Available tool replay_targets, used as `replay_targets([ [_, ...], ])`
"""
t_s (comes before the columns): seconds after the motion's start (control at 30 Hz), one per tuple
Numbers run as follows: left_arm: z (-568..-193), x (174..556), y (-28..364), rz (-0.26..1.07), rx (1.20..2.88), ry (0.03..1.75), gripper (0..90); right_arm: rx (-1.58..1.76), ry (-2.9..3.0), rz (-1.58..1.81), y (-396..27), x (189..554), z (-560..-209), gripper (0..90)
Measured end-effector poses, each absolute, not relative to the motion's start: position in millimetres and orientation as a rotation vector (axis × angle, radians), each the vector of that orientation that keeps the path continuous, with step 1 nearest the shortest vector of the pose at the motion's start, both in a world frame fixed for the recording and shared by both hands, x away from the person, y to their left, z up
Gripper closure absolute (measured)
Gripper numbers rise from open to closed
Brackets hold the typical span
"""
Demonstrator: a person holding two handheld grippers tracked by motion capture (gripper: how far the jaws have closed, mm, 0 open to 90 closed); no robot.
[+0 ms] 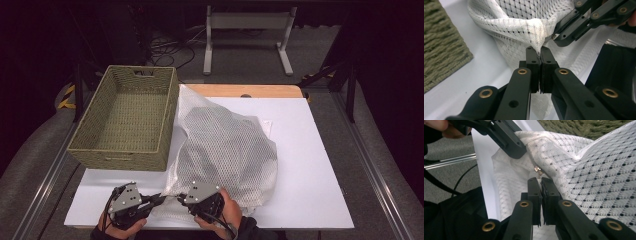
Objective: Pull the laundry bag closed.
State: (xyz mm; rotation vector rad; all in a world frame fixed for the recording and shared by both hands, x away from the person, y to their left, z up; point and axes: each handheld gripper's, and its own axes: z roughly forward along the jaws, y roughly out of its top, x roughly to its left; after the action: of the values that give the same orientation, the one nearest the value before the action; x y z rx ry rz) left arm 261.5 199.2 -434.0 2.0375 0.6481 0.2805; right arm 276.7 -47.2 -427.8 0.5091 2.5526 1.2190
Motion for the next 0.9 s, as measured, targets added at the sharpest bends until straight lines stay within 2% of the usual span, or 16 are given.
replay_targets([
  [0.07,-433.5,263.6,203.7,0.251,2.004,0.668,87.5,0.527,2.56,1.219,-44.0,278.3,-425.4,86.6],
  [0.23,-435.8,263.6,200.1,0.311,2.05,0.673,86.6,0.531,2.585,1.195,-38.6,281.8,-425.6,86.6],
  [0.57,-435.1,261.1,193.3,0.309,2.074,0.64,86.6,0.561,2.622,1.214,-42.4,283.8,-420.0,86.4],
  [0.77,-431.9,260.3,197.5,0.367,2.051,0.673,85.7,0.558,2.638,1.223,-40.0,282.2,-415.0,86.5],
  [0.9,-423.4,255.5,197.7,0.469,2.081,0.638,86.7,0.556,2.625,1.224,-37.2,281.2,-412.3,86.6],
])
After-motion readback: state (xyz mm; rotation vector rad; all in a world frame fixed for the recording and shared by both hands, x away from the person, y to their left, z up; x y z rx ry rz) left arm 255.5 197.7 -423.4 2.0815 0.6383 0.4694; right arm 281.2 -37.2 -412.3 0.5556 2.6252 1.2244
